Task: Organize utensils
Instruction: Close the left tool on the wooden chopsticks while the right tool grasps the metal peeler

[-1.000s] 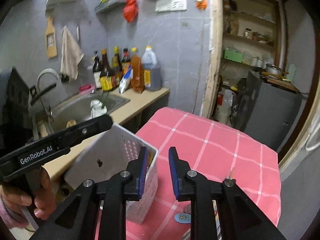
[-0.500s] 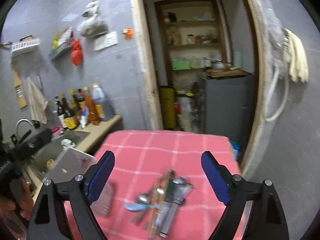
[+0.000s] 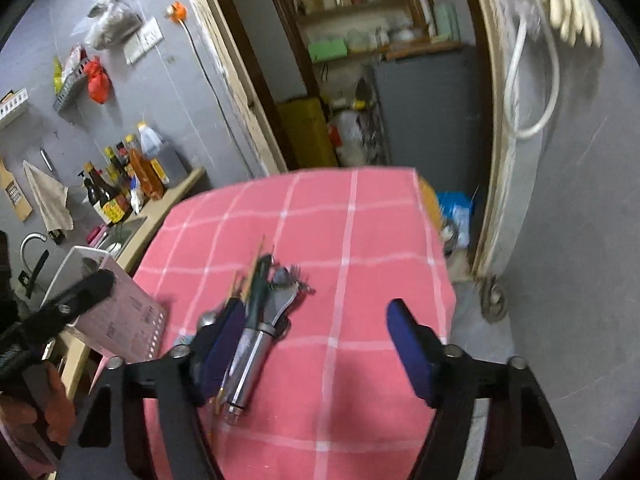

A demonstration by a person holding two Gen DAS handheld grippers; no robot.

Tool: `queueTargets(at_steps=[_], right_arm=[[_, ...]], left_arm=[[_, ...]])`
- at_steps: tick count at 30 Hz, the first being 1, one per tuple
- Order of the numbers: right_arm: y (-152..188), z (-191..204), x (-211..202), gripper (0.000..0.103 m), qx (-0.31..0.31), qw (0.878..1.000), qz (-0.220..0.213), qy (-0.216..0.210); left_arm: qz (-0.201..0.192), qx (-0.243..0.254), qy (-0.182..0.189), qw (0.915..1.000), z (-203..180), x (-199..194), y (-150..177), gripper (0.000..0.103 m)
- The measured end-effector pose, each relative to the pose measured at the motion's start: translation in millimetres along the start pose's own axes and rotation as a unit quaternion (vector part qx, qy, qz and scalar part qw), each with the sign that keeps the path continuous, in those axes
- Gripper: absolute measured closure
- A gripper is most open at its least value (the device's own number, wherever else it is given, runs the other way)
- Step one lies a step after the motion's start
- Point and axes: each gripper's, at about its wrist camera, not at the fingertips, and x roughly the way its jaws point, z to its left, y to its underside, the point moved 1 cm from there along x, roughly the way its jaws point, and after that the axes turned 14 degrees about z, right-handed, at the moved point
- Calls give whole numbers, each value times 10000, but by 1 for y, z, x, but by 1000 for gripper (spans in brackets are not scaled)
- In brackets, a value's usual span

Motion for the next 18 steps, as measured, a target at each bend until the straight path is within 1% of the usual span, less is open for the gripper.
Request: queueTargets(at_steps=[2,3,4,6,7,8,10,14,15,16,17,18], right_arm=[[-5,-7,13,47,17,9997,184,-152],[-8,-10,21,50,8,9993,291,-228],[-11,-12,30,53,-8,9987,408,-316],[-14,-14,44,56,-22,9971,591,-471],[-16,-14,51,59,-35,9960,688,-565],[-17,-15,56,64,-54,9952,755,-628],[-21,-14,69,68,-111,9928,914,-760],[-31,-17,83,69,-120,9900,1028,-957],[-34,-18,85,71,-108,9894,1042,-1005],[-38,-19,88,76,-99,9884,1080,-1059],[-41,-20,91,79,-90,9876,1123,-1093],[-44,-19,95,80,-69,9859,1197,-1165]], left_arm=[[232,-184,-55,9995,5,22,-5,37],[327,-252,-74,9991,8,27,-3,39],[489,-362,-75,9981,13,39,-5,43],[770,-585,-72,9953,23,57,-3,48],[870,-669,-46,9939,28,63,-3,54],[995,-766,-33,9921,32,72,-5,56],[1172,-872,1,9893,38,82,-6,59],[1439,-922,40,9853,45,99,-12,60],[1483,-943,52,9844,47,102,-13,60],[1543,-970,73,9832,48,105,-14,60],[1615,-994,86,9818,50,108,-14,60],[1658,-1017,94,9809,50,111,-14,60]])
